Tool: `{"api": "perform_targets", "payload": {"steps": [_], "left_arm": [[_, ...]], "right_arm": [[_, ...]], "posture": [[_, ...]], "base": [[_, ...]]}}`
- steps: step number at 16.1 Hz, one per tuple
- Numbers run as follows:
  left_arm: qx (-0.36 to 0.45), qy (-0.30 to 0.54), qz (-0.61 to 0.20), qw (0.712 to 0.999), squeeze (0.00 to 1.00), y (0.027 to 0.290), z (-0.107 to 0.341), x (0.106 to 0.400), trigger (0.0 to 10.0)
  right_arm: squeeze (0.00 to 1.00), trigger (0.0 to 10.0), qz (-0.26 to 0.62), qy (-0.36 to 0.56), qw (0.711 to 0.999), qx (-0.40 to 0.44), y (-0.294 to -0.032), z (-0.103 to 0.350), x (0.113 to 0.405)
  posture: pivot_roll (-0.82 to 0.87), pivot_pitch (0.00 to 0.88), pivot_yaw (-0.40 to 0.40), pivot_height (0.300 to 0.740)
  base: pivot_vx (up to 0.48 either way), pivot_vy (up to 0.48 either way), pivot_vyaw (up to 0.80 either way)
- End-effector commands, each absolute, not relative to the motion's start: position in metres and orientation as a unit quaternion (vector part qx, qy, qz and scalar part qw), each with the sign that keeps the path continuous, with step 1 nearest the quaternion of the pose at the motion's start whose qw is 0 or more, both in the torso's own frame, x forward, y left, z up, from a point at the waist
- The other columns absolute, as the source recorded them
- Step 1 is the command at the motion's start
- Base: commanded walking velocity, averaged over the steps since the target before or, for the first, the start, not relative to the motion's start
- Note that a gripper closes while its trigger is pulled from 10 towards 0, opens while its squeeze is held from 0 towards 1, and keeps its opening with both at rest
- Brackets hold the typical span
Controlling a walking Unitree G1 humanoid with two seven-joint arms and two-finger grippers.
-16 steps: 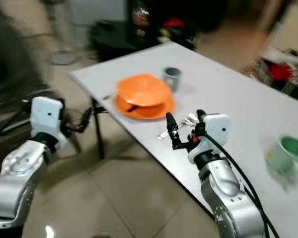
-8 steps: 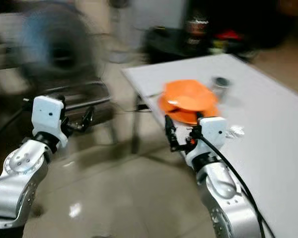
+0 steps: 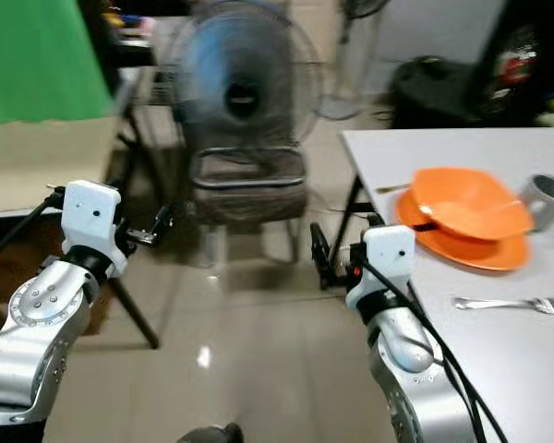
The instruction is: Setting the table
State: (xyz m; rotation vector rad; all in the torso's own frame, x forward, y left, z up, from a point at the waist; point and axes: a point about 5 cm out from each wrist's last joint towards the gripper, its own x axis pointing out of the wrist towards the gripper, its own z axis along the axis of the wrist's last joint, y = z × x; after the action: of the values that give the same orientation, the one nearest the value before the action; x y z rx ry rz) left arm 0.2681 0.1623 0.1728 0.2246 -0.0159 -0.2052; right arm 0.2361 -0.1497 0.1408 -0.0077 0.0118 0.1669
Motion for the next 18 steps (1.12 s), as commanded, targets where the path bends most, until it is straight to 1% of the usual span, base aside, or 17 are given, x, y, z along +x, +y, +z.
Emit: {"api": "perform_targets", "payload": {"steps": [1, 4, 5, 6, 7, 8, 10, 13, 15, 18], "left_arm": [[0.116, -0.008, -0.118, 0.986, 0.0, 0.158, 0.175, 0.267, 10.0], [0.116, -0.008, -0.109, 0.987, 0.0, 0.161, 0.175, 0.267, 10.0], [0.117, -0.01, -0.106, 0.987, 0.0, 0.162, 0.176, 0.269, 10.0], [0.116, -0.01, -0.105, 0.988, 0.0, 0.163, 0.177, 0.271, 10.0], [0.113, -0.008, -0.11, 0.987, 0.0, 0.161, 0.177, 0.271, 10.0], [0.111, -0.007, -0.115, 0.987, 0.0, 0.16, 0.177, 0.269, 10.0], [0.108, -0.004, -0.104, 0.989, 0.0, 0.163, 0.176, 0.269, 10.0], [0.106, -0.012, -0.102, 0.989, 0.0, 0.161, 0.178, 0.273, 10.0], [0.106, -0.005, -0.115, 0.988, 0.0, 0.158, 0.176, 0.27, 10.0], [0.11, -0.008, -0.107, 0.988, 0.0, 0.161, 0.177, 0.271, 10.0]], "right_arm": [[1.0, 10.0, 0.097, 0.012, 0.995, 0.033, -0.144, 0.141, 0.233], [1.0, 10.0, 0.093, 0.031, 0.993, 0.064, -0.145, 0.134, 0.231], [0.82, 10.0, 0.091, 0.037, 0.993, 0.072, -0.146, 0.133, 0.232], [0.0, 10.0, 0.092, 0.042, 0.992, 0.071, -0.146, 0.132, 0.234], [0.0, 10.0, 0.095, 0.048, 0.992, 0.064, -0.146, 0.132, 0.235], [0.0, 10.0, 0.094, 0.046, 0.992, 0.074, -0.146, 0.132, 0.235], [0.0, 10.0, 0.084, 0.047, 0.992, 0.08, -0.147, 0.133, 0.239], [0.0, 10.0, 0.093, 0.042, 0.994, 0.04, -0.143, 0.134, 0.244], [0.0, 10.0, 0.09, 0.049, 0.993, 0.053, -0.143, 0.134, 0.244], [0.0, 10.0, 0.084, 0.06, 0.991, 0.081, -0.144, 0.13, 0.244]], "posture": [[0.08, 0.0, -0.002, 0.74], [0.08, 0.0, -0.008, 0.74], [0.08, 0.0, -0.009, 0.74], [0.08, 0.0, -0.001, 0.74], [0.08, 0.0, -0.001, 0.74], [0.08, 0.0, -0.005, 0.74], [0.09, 0.0, -0.011, 0.74], [0.09, 0.0, -0.019, 0.74], [0.09, 0.0, -0.022, 0.74], [0.1, 0.0, -0.04, 0.74]], "base": [[0.0, 0.0, 0.0], [0.0, 0.0, 0.0], [0.0, 0.0, 0.0], [0.0, 0.0, 0.0], [0.0, 0.0, 0.0], [0.0, 0.0, 0.0], [0.0, 0.298, 0.0], [0.0, 0.315, 0.0], [0.0, 0.317, 0.0], [0.0, 0.317, 0.0]]}}
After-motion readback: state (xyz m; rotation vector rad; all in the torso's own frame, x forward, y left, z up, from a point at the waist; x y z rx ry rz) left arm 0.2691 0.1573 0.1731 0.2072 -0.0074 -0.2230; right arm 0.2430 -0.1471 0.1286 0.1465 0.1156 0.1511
